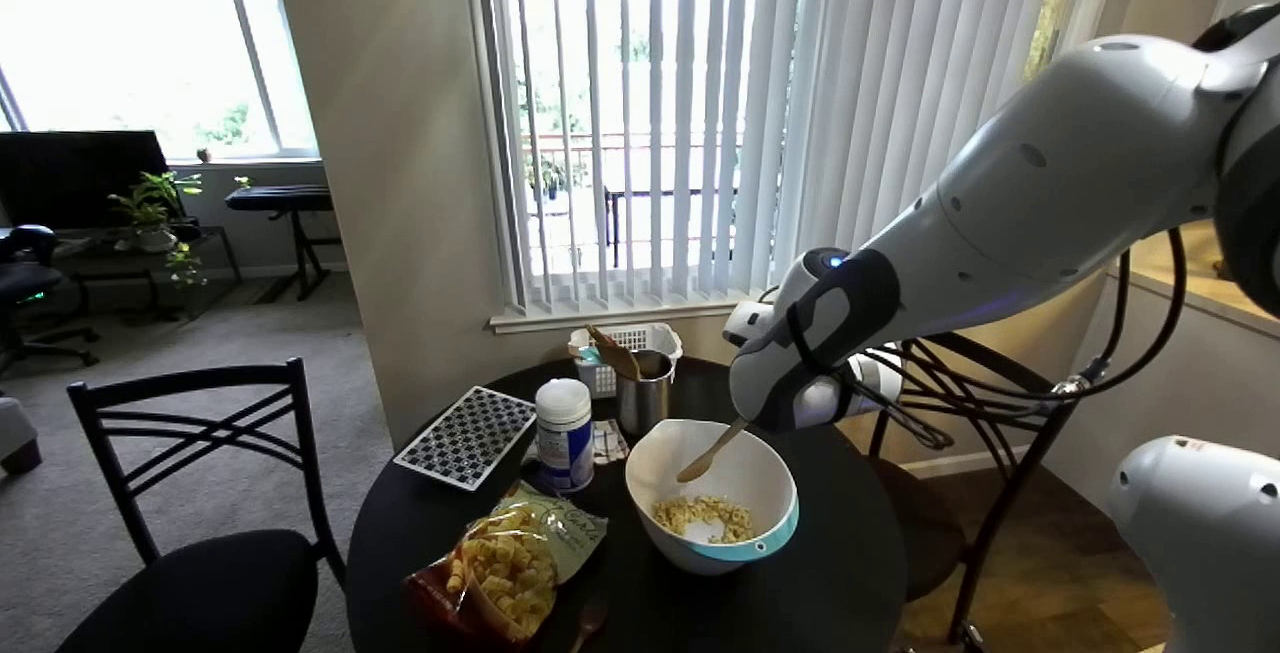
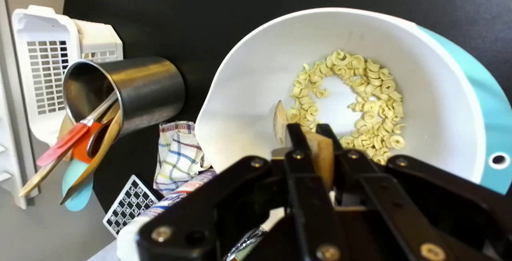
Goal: Mix the substance in the white bowl with the wooden spoon in the white bowl
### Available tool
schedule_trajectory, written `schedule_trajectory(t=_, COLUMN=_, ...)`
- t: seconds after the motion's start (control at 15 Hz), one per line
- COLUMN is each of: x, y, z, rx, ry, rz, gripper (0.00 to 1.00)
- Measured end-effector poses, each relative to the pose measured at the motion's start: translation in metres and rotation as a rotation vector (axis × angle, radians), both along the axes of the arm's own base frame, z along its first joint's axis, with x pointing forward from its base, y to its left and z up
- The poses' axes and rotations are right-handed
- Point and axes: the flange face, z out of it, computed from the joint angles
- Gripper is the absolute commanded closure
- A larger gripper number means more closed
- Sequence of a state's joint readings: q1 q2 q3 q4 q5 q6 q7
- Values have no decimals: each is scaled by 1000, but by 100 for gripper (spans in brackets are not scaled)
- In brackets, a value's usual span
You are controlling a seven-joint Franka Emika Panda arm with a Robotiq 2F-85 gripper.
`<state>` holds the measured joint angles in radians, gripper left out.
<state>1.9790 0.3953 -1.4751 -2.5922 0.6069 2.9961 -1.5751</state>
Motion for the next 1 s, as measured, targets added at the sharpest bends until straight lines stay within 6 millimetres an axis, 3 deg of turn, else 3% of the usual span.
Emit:
schedule_trajectory(t=0.33, x=23, y=16, z=70, rx=-176, ry=74, rz=185, gripper=97)
schedule_trajectory(t=0.53, x=30, y=21, z=94, rx=-296, ry=87, rz=294, gripper=97)
schedule_trajectory(t=0.73, x=32, y=29, z=92, rx=-344, ry=88, rz=373, gripper=97)
schedule_trajectory(t=1.0, x=27, y=32, z=66, rx=-357, ry=127, rz=447, gripper=97)
